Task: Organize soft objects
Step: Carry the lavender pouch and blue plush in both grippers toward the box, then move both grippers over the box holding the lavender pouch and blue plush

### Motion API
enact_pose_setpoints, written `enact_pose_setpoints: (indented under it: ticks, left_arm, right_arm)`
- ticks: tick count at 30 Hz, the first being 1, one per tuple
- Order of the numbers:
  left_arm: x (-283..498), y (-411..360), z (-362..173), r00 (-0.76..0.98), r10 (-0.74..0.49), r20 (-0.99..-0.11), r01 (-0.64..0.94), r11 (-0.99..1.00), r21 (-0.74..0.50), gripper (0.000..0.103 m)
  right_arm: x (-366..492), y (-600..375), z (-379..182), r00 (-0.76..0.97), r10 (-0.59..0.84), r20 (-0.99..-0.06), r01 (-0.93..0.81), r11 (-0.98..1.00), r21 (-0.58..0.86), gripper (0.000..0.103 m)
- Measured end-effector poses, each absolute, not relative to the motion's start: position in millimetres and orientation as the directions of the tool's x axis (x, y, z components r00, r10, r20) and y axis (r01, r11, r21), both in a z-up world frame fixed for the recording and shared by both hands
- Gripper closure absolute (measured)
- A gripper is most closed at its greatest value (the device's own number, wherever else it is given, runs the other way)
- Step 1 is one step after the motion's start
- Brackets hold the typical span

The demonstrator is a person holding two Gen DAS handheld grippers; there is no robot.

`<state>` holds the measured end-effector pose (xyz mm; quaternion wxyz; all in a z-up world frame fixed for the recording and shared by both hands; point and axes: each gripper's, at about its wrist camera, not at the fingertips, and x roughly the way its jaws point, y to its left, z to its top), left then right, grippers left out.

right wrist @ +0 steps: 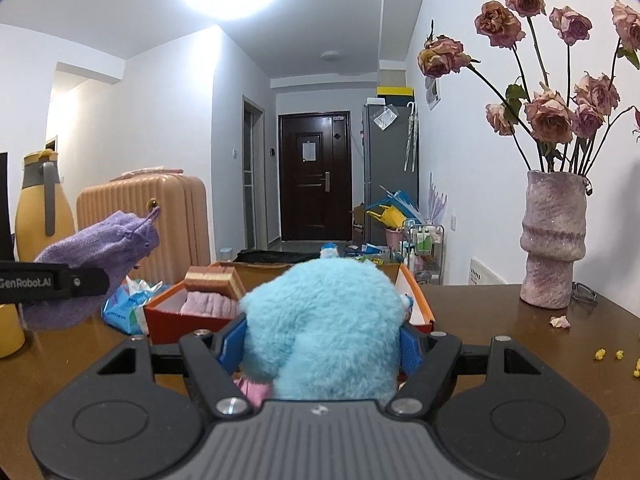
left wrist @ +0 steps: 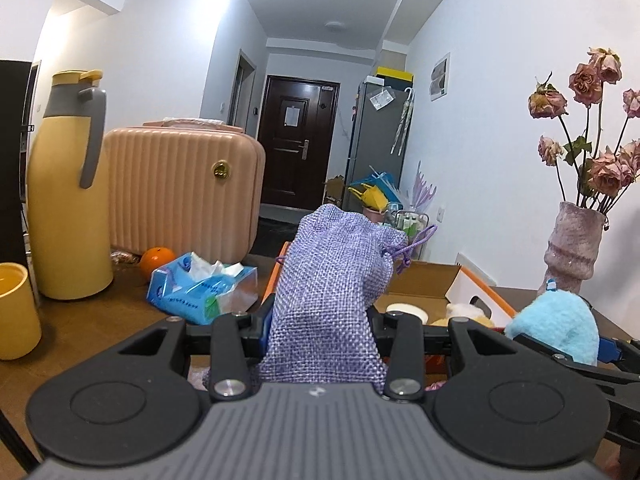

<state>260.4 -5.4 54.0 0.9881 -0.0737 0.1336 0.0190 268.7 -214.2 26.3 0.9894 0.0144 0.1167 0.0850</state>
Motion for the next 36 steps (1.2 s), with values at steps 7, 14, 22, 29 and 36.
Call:
enact_pose_setpoints:
  ticks: [7,14,22,29,36]
  left_arm:
    - [278,-11,58,0.967,0.007,-0.256,-0.046,0.988,-0.147,0.063]
    - [297,-15,62,0.97,-0.003,-0.245,-0.036,0.987,-0.155,0.063]
    - [320,-20,66,0.972,-0.018,-0.236,-0.02,0.987,-0.16,0.063]
    - [338,-23,66,0.972,-0.024,-0.233,-0.015,0.987,-0.162,0.063]
    - [362,-24,66,0.972,-0.026,-0.233,-0.012,0.987,-0.162,0.063]
  right_arm:
    - [285,-217,31,0.963,0.164,-0.215,-0.153,0.986,0.067,0.031]
    - [302,-220,35,0.967,0.15,-0.204,-0.136,0.987,0.08,0.031]
    - [323,-222,38,0.971,0.134,-0.198,-0.117,0.989,0.093,0.031]
    - [344,-221,37,0.971,0.128,-0.203,-0.111,0.989,0.093,0.031]
    - [364,-217,35,0.969,0.127,-0.214,-0.112,0.99,0.083,0.031]
